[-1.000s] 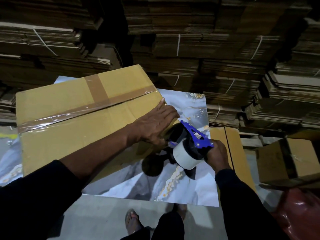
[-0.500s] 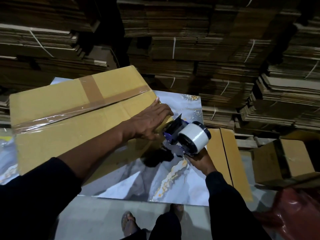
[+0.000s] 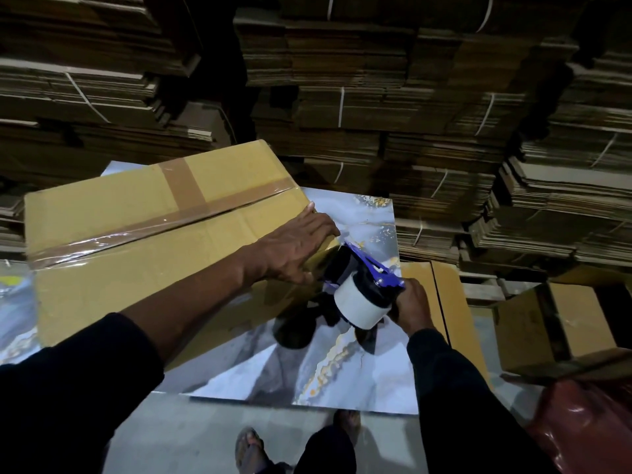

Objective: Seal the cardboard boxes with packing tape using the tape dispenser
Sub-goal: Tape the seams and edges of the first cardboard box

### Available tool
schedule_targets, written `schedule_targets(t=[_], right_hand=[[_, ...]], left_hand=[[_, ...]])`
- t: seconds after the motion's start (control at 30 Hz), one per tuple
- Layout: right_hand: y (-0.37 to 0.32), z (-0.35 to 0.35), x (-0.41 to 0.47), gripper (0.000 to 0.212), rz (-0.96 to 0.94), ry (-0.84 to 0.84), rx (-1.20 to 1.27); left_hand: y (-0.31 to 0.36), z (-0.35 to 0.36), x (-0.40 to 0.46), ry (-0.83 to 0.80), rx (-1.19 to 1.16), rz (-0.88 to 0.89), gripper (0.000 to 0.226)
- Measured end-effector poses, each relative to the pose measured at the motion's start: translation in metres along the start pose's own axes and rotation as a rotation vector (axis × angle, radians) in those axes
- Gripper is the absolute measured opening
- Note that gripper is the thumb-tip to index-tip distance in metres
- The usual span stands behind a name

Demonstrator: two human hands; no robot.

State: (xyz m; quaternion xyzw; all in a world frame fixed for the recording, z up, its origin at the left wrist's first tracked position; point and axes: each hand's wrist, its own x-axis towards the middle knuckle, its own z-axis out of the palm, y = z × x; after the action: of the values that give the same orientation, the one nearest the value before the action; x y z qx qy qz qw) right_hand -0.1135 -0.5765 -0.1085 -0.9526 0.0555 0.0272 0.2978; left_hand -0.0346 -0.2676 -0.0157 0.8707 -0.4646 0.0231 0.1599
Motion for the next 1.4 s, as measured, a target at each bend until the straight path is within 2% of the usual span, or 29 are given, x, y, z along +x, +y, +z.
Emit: schedule_targets(t=[0.13,0.27,0.37,0.5,0.7,0.93,1.03,1.13,1.23,1.4], right_hand=[[0.01,0.017,-0.006,0.016,0.033,-0.057,0.187],[0.017,0.015,-0.031,0.024,0.231,-0.096,0.256],[0.028,0.016,-0.046,0.033,0.274,-0.049,0.381],[0.014,0.017,-0.05,0.023,0.396,-0.05,0.607],[-0.021,0.01,-0.043,0.033,0.367,-0.083,0.809],[-0.053,0.002,-0.042,0.051,0.389,-0.117,0.971],[-0.06,0.0,-0.042,0.047,0.377,-0.096,1.009],[-0.061,-0.003,-0.044,0.032,0.337,-0.091,1.053],[-0.064,-0.009,-0.044,0.041,0.305,-0.073,1.072],[-0.071,-0.018,-0.047,0.039,0.281,-0.061,1.093]], left_hand=[[0.001,-0.001,-0.001,0.004,-0.014,-0.002,0.098],[-0.002,0.0,-0.001,0.0,-0.003,0.004,0.098],[-0.001,0.001,-0.001,0.016,-0.008,0.004,0.094],[-0.001,0.002,-0.002,0.029,-0.012,0.02,0.086],[0.0,0.004,-0.001,0.056,0.039,0.016,0.076],[0.0,0.007,0.007,0.103,0.052,-0.029,0.04],[0.004,0.01,0.013,0.127,0.066,-0.077,0.033],[0.01,0.016,0.017,0.123,0.081,-0.137,0.027],[0.014,0.017,0.025,0.095,0.071,-0.179,0.017],[0.023,0.015,0.039,-0.025,0.16,-0.223,0.021]])
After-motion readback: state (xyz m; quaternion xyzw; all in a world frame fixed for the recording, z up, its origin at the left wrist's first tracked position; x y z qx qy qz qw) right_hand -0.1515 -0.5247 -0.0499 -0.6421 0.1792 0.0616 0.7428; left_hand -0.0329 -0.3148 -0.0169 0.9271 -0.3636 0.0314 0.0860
